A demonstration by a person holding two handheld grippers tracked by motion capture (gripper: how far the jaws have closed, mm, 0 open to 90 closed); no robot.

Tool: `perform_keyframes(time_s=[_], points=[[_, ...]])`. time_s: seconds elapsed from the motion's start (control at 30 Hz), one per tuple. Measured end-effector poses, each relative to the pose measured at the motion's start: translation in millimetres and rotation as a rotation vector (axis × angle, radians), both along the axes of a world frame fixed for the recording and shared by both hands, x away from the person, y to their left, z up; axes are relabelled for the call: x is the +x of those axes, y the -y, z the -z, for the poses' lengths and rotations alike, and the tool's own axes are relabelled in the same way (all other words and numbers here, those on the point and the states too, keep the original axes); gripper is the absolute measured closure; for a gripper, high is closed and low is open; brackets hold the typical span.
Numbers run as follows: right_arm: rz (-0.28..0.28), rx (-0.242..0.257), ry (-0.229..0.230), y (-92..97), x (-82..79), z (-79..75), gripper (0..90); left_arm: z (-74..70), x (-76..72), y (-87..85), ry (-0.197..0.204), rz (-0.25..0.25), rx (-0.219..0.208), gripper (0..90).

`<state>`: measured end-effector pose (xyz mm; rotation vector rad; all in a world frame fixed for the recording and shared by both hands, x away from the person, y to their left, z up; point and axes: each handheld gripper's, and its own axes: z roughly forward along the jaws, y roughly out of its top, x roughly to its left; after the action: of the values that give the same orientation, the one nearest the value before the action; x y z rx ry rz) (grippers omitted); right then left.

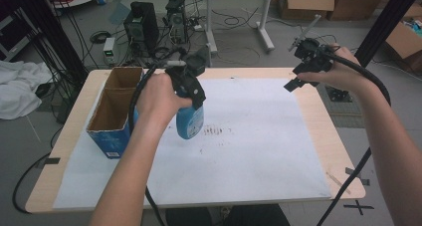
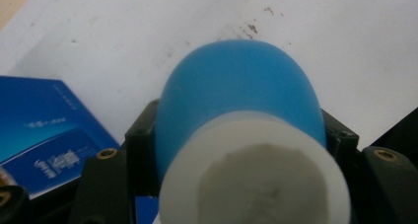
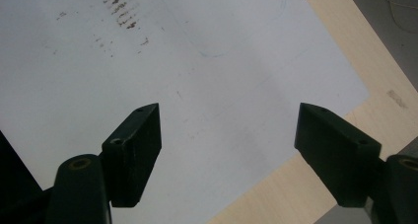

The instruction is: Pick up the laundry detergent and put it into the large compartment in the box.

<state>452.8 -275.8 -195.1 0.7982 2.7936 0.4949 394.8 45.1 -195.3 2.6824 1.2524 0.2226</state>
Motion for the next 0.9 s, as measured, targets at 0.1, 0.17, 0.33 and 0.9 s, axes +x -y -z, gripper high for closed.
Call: perform_keyframes(time_s=[0.1, 0.17, 0.33, 0.9], points=[[0.002, 0.001, -0.003, 0.0, 0.6, 0.6, 25.9, -15.7, 0.1, -6.4, 0.011, -0.035, -0.014, 37.5], [0.002, 0.002, -0.006, -0.6, 0.8, 0.8, 25.9, -24.2, 0.4, -11.2, 0.017, -0.059, -0.022, 37.5], [0.0, -0.006, -0.006, -1.8, 1.9, 0.8, 25.9, -46.8, 4.0, -30.3, 0.02, -0.161, -0.038, 37.5], [0.013, -0.02, -0.012, 5.0, 4.7, 2.8, 26.3, -93.6, 6.0, -120.9, 0.079, -0.464, -0.051, 37.6]])
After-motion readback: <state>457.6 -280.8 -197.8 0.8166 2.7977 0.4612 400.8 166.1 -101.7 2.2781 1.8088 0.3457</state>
